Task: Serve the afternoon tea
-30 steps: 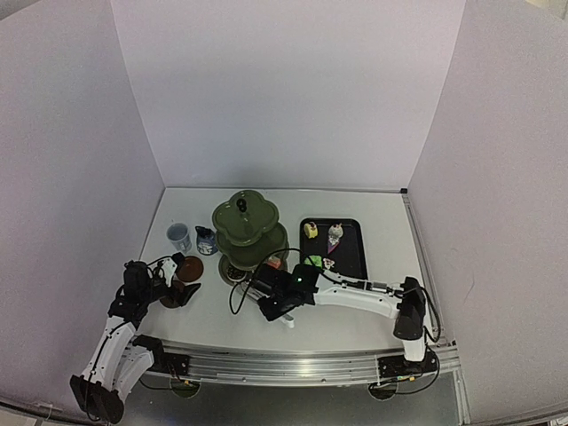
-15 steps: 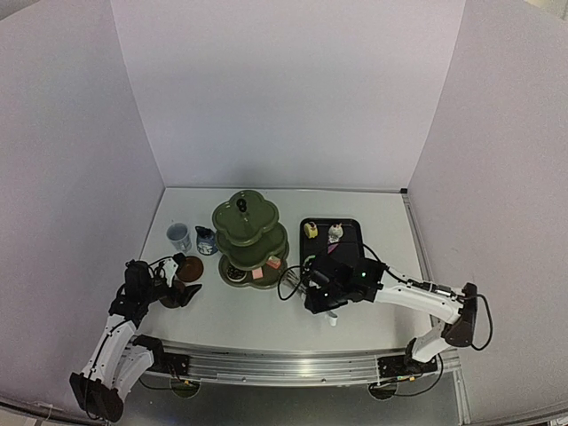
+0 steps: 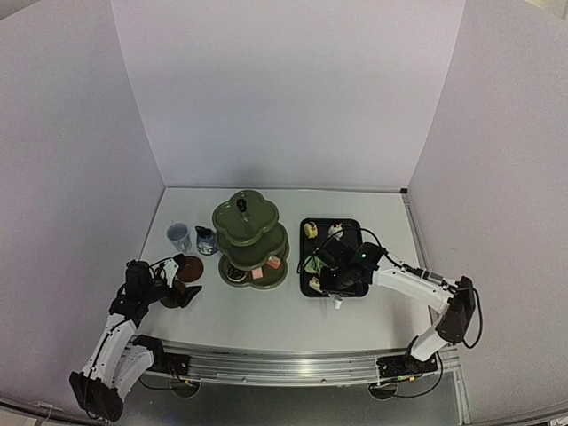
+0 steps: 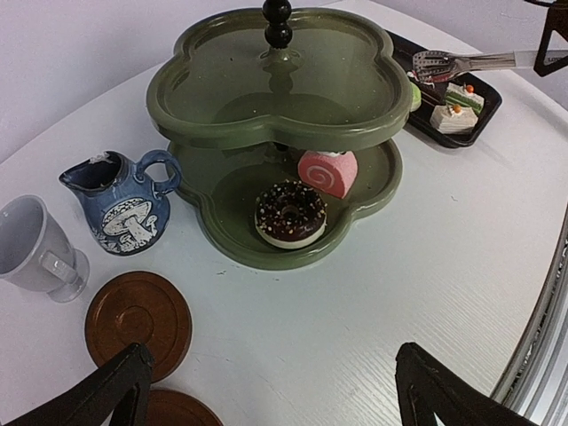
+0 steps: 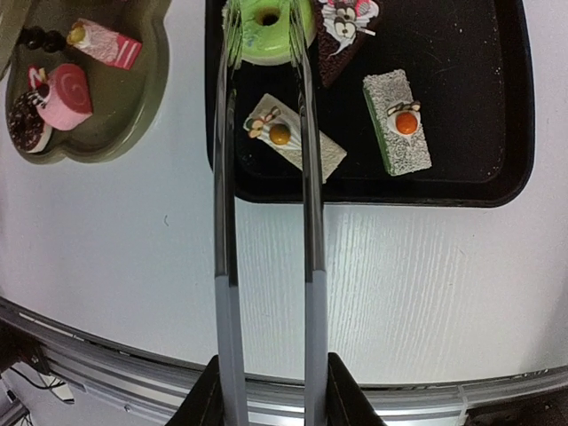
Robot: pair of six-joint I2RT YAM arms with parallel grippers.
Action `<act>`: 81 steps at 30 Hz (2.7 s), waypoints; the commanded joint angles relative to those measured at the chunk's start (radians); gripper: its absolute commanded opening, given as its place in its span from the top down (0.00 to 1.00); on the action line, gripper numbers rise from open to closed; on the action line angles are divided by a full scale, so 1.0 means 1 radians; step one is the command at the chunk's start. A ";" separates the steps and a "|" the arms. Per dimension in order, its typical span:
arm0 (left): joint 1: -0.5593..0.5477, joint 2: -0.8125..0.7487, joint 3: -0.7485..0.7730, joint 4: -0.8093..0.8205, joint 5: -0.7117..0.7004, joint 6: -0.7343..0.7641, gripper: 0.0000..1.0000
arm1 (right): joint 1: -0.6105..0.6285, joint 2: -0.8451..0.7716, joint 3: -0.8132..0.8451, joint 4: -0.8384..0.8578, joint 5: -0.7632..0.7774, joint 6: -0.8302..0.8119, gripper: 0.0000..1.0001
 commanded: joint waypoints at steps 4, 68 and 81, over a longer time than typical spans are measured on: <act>0.004 0.003 0.015 0.000 0.025 0.012 0.04 | -0.022 0.031 0.008 0.009 0.002 0.086 0.70; 0.005 -0.006 0.006 0.001 0.047 0.021 0.04 | -0.155 0.337 0.366 -0.258 -0.050 -0.353 1.00; 0.005 0.000 0.011 -0.002 0.044 0.016 0.04 | -0.152 0.188 0.296 -0.240 0.041 -0.325 1.00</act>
